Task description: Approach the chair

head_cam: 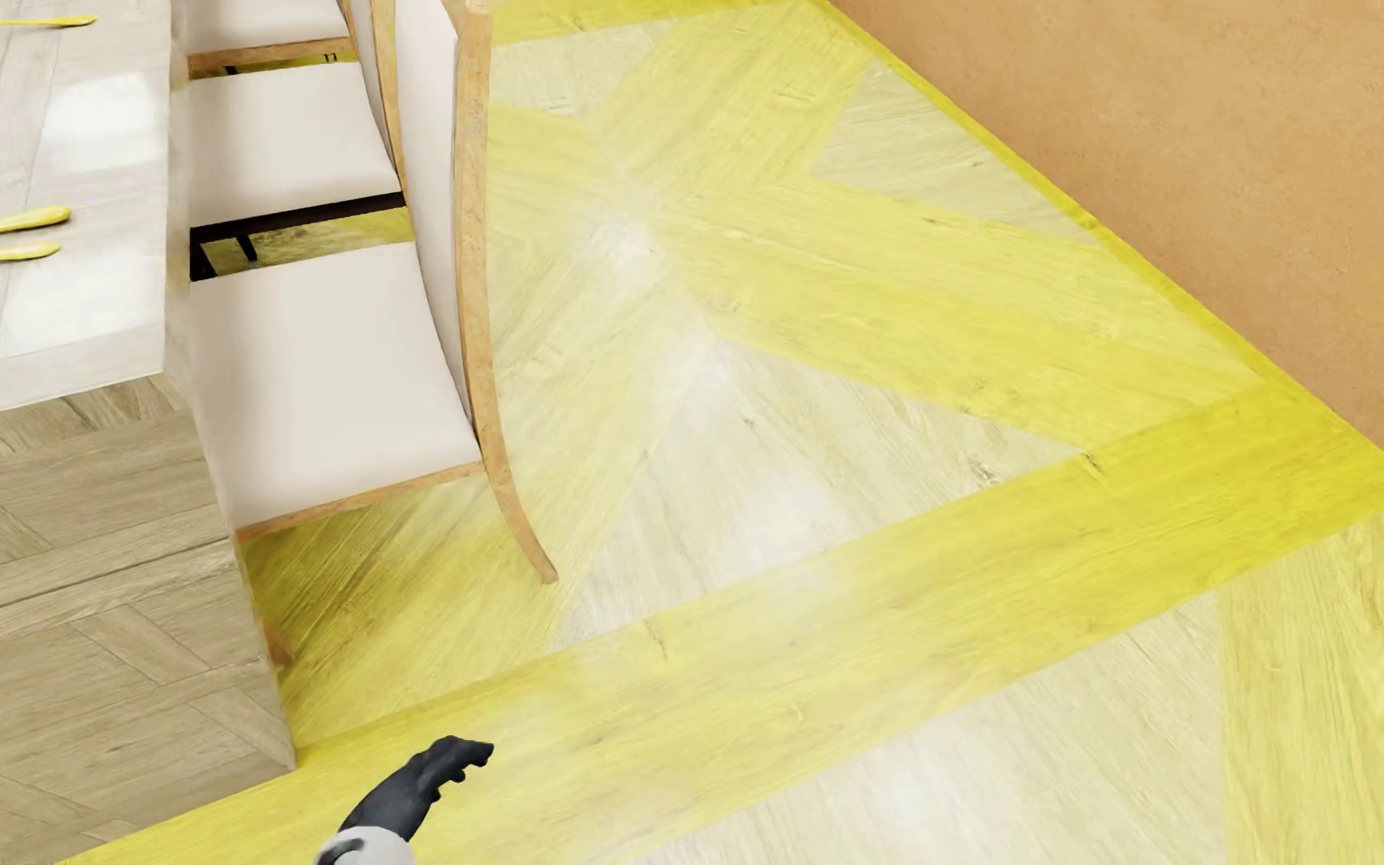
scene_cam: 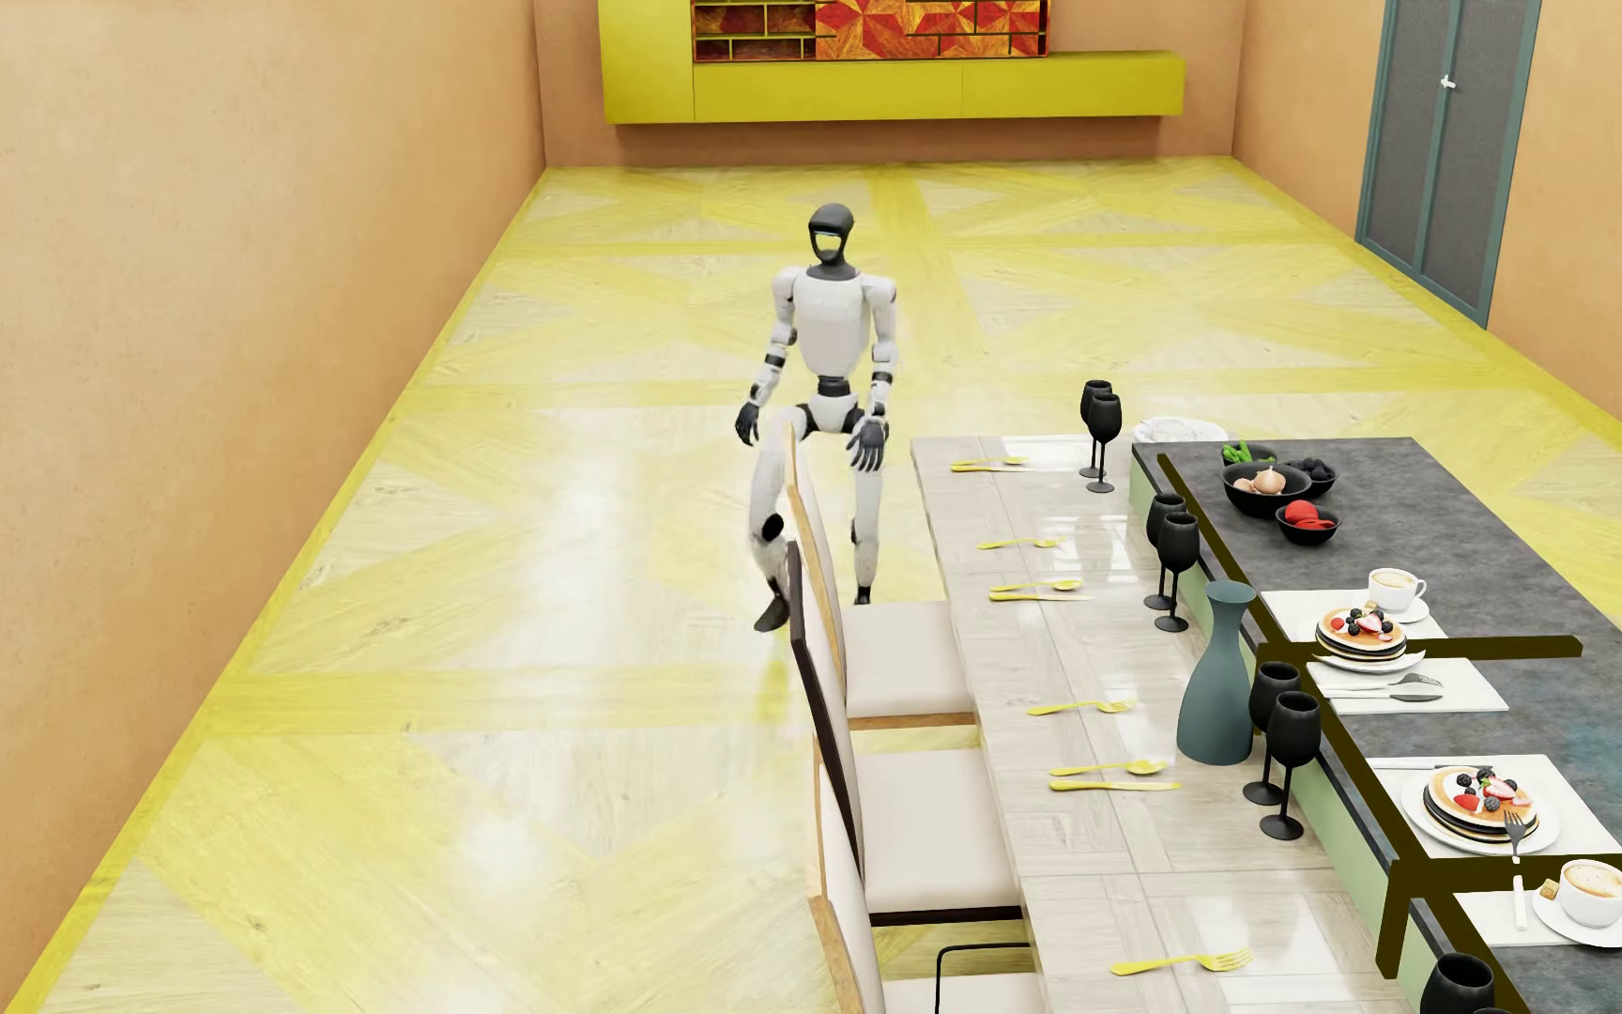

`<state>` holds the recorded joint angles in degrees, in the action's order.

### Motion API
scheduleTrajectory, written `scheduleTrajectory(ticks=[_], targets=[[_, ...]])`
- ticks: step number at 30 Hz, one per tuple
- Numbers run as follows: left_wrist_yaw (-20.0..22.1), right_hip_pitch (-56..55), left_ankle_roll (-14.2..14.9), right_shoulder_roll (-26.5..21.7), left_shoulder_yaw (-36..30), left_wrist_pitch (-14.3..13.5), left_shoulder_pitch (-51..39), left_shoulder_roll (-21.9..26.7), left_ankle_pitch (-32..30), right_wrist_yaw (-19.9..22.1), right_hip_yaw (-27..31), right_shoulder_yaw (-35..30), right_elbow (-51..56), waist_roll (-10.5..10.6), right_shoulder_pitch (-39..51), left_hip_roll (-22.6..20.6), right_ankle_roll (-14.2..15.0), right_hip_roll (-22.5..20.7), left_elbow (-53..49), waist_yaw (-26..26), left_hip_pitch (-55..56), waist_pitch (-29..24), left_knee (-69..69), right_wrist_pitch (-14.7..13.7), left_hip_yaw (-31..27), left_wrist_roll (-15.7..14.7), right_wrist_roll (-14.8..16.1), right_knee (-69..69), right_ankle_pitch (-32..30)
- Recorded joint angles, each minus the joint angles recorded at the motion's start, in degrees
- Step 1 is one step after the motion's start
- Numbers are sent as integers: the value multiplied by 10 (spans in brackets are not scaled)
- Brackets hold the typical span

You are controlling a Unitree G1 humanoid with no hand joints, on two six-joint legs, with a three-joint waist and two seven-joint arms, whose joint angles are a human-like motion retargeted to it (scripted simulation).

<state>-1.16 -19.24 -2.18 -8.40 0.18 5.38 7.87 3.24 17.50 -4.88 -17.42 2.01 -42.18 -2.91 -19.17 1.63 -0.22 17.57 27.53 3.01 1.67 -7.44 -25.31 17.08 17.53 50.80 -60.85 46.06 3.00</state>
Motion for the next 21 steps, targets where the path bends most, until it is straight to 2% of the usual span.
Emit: scheduleTrajectory(ticks=[2, 3, 4, 5, 6, 7, 8, 9, 10, 11, 12, 13, 14, 15, 16, 17, 18, 19, 20, 21], targets=[[-3, -33, 20, 34, -22, 5, -25, -5, 8, 12, 59, 38, 19, 1, -22, 2, 9, -20, -30, 22, -16, 2, 8, 8, -53, -17, 19, -147, -13], [-5, -46, 31, 46, -35, 10, -35, -6, 12, 6, 98, 39, 20, 3, -28, 5, 19, -31, -39, 30, -22, 2, 9, 2, -81, -19, 17, -206, -16], [-5, -54, 42, 50, -49, 11, -39, -9, 17, -6, 128, 26, 17, 4, -32, 8, 43, -34, -46, 34, -28, 3, 8, -11, -110, -20, 0, -254, -20], [-4, -59, 54, 50, -62, 9, -40, -14, 27, -8, 154, 15, 18, 6, -34, 10, 86, -26, -49, 35, -33, 3, 5, -22, -141, -22, -21, -292, -37], [-7, -58, 68, 46, -74, 9, -36, -18, 44, -7, 193, 5, 16, 9, -31, 13, 89, -14, -49, 36, -38, 3, 0, -27, -175, -27, -45, -320, -63], [-12, -52, 80, 42, -85, 11, -30, -18, 68, -2, 242, 6, 15, 11, -26, 19, 65, -1, -45, 35, -38, 3, -13, -26, -215, -31, -56, -329, -82], [-14, -40, 96, 35, -96, 11, -22, -14, 92, -2, 289, 12, 12, 13, -18, 24, 100, 9, -38, 32, -34, 4, -37, -26, -257, -34, -55, -312, -118], [-15, -38, 111, 26, -101, 14, -12, -2, 105, 0, 273, 14, 4, 13, -3, 33, 142, 8, -28, 23, -29, 4, -60, -25, -295, -33, -57, -260, -100], [-14, -42, 117, 17, -91, 20, 2, 13, 97, -2, 251, 13, -10, 15, 20, 44, 144, 9, -16, 13, -25, 1, -77, -18, -331, -34, -64, -199, -53], [11, -51, 115, 12, -51, 41, 25, 20, 71, -2, 230, 17, -27, 19, 52, 59, 144, 1, 1, 2, -16, -4, -109, -7, -359, -45, -73, -142, -14], [59, -44, 95, 5, 14, 80, 51, 4, 26, -5, 214, 22, -36, 25, 89, 73, 144, -10, 29, -5, -7, -8, -131, 8, -370, -65, -85, -124, 8], [116, -28, 64, 0, 90, 122, 77, -27, -30, -10, 194, 26, -42, 29, 140, 83, 135, -19, 57, -6, 9, -9, -147, 33, -368, -102, -95, -131, 16], [151, -5, 36, -17, 155, 165, 86, -51, -78, -10, 169, 29, -28, 32, 177, 95, 123, -21, 99, -5, 31, -9, -162, 30, -352, -145, -101, -155, 15], [154, 16, 21, -32, 186, 191, 93, -58, -91, 7, 143, 42, 1, 35, 208, 106, 112, -19, 140, -2, 52, -8, -169, 22, -321, -170, -92, -183, 9], [102, 32, 25, -46, 159, 202, 104, -44, -76, 28, 118, 55, 36, 38, 231, 110, 103, -17, 183, 0, 71, -6, -173, -3, -290, -149, -69, -208, 3], [32, 43, 37, -61, 98, 176, 120, -22, -72, 39, 98, 68, 70, 41, 252, 111, 94, -15, 212, 0, 85, -5, -171, -29, -255, -97, -33, -227, -1], [-35, 50, 51, -83, 36, 127, 140, 4, -71, 40, 80, 67, 98, 46, 271, 115, 87, -15, 223, 1, 94, -4, -161, -63, -208, -37, -2, -234, -1], [-81, 54, 60, -111, 1, 89, 158, 19, -85, 33, 65, 57, 121, 52, 289, 113, 81, -16, 218, 1, 95, -4, -135, -90, -166, 7, 11, -236, 2], [-102, 60, 78, -142, -4, 68, 174, 18, -124, 23, 50, 41, 140, 59, 309, 124, 75, -18, 202, 2, 85, -3, -97, -109, -94, 28, 3, -240, 5], [-103, 66, 65, -166, 16, 64, 189, 6, -121, 17, 34, 26, 154, 68, 328, 162, 70, -23, 184, 4, 61, -1, -74, -118, 20, 23, -14, -243, 8]])
